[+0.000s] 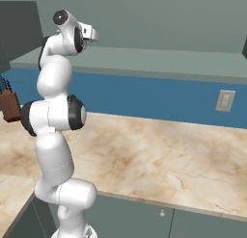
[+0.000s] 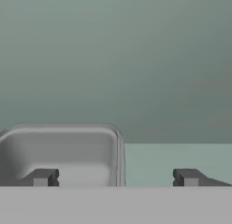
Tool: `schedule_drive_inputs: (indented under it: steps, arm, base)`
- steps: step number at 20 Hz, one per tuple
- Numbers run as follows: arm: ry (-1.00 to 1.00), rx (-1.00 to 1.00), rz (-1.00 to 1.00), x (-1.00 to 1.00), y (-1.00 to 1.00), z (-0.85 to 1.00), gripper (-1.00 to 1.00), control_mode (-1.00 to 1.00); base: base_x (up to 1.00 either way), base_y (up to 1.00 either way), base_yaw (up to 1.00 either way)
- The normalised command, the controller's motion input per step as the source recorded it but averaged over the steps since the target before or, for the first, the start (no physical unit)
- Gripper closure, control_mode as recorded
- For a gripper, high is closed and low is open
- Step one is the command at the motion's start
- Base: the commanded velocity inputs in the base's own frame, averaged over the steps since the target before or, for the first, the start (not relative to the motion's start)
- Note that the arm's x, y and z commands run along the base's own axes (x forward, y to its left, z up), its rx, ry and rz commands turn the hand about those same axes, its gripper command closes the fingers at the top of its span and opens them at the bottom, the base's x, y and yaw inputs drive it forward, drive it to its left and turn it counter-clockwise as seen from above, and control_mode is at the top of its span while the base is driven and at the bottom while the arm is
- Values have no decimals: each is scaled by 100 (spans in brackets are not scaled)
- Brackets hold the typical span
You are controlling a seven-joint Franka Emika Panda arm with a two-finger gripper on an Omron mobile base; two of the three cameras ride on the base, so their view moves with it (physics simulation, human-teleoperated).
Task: Retrieve the tupperware and aluminum foil from the cabinet and place them on the dining counter near the plate with potato and lime to prepare for storing leftovers.
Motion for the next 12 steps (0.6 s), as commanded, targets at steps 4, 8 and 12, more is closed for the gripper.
schedule_drive_inputs:
  steps: [4, 8, 12]
  arm:
    - [10, 0, -4, 13, 20, -12, -100, -100]
    - [17, 0, -6, 0, 28, -3, 100, -100]
    - [13, 0, -7, 0, 20, -11, 100, -100]
  base:
    - [0, 0, 0]
    - [0, 0, 0]
    - [0, 0, 0]
